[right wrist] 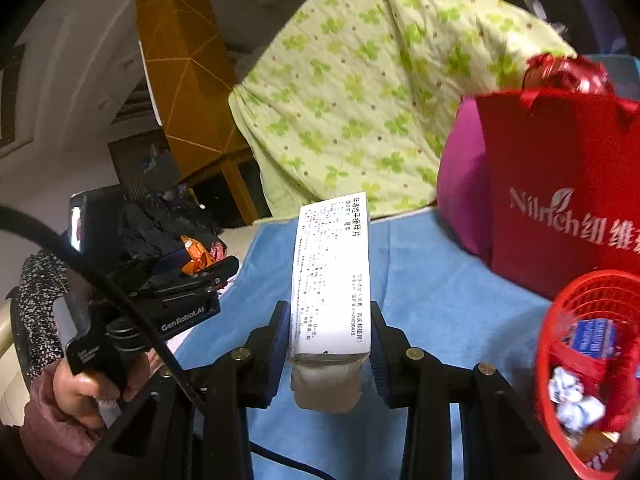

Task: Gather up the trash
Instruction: 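Lift the orange wrapper and white tube box and hold them above the towel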

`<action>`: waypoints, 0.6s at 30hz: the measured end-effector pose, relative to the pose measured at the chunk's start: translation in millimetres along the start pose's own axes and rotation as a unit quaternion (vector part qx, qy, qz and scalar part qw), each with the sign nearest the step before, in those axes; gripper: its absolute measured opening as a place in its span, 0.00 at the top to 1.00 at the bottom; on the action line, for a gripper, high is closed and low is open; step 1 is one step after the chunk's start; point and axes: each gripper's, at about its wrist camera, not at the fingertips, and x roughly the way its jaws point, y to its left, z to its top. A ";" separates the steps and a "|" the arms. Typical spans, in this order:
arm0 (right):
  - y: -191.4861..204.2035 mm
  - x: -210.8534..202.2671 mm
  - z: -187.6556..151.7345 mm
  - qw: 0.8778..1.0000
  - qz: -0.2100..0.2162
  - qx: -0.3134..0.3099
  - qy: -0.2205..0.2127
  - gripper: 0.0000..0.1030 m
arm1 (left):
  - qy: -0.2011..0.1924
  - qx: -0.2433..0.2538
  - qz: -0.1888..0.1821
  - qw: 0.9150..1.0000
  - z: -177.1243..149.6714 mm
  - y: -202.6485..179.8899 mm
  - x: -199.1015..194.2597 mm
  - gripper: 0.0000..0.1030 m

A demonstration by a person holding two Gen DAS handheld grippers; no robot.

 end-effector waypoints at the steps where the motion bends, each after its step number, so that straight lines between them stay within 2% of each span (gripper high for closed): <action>1: 1.7 -8.1 0.2 1.000 -0.001 -0.001 -0.005 0.62 | -0.010 0.002 0.002 1.000 1.9 -1.8 -12.5 0.36; 7: 6.7 -45.3 1.7 1.000 -0.001 -0.007 -0.026 0.62 | -0.033 -0.010 -0.010 0.999 3.9 -7.4 -55.2 0.36; 18: 16.1 -103.3 -2.6 0.998 -0.006 -0.022 -0.060 0.62 | -0.046 -0.017 -0.012 0.999 1.8 -18.9 -96.0 0.36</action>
